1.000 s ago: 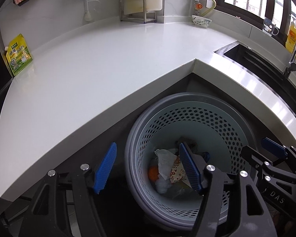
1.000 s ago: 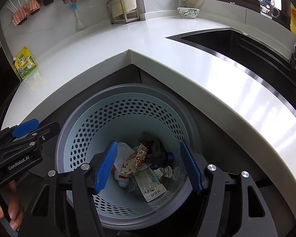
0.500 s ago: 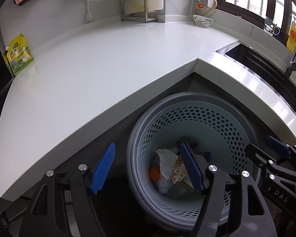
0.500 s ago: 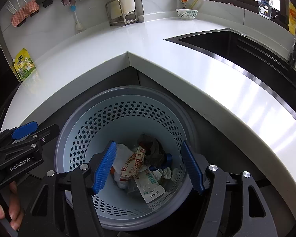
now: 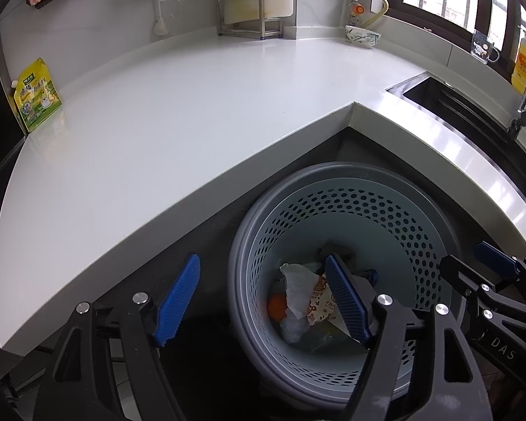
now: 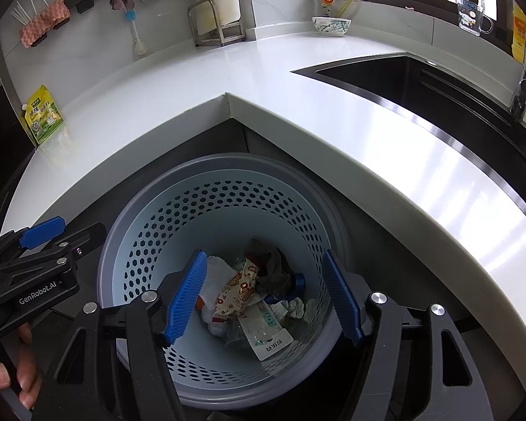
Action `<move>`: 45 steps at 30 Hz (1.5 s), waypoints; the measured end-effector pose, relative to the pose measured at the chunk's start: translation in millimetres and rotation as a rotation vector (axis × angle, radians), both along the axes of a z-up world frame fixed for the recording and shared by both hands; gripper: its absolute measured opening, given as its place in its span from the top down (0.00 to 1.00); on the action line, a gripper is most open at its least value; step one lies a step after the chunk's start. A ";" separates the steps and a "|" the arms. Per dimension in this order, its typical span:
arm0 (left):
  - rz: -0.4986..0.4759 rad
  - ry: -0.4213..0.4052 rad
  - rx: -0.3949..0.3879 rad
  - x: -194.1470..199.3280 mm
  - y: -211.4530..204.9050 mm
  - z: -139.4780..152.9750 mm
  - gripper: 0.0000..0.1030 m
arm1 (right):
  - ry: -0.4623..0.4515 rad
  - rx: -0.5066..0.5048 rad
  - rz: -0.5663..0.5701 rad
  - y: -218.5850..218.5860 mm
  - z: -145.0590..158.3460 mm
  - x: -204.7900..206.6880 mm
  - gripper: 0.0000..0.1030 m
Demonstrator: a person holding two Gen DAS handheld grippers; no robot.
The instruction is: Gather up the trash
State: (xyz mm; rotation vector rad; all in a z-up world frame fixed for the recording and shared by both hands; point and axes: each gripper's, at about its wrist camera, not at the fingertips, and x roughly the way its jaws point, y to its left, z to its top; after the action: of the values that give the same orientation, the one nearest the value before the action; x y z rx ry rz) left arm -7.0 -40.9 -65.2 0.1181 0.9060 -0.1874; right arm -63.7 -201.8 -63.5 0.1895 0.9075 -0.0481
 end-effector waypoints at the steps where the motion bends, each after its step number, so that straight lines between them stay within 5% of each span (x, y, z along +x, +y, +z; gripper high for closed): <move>1: 0.001 -0.001 -0.001 0.1 0.3 0.1 0.25 | -0.001 0.001 0.001 0.1 0.0 0.0 0.37; 30: 0.040 -0.023 0.021 -0.8 5.6 3.0 0.07 | -0.004 -0.003 0.000 -0.9 1.2 -0.8 0.36; 45: 0.067 -0.028 0.036 0.2 7.9 5.5 0.06 | -0.003 -0.007 0.000 -2.3 1.2 -2.3 0.36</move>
State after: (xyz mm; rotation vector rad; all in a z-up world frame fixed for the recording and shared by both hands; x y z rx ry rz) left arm -6.8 -33.1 -59.6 0.1237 0.8848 -0.1072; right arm -66.0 -204.1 -62.2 0.1831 0.9038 -0.0507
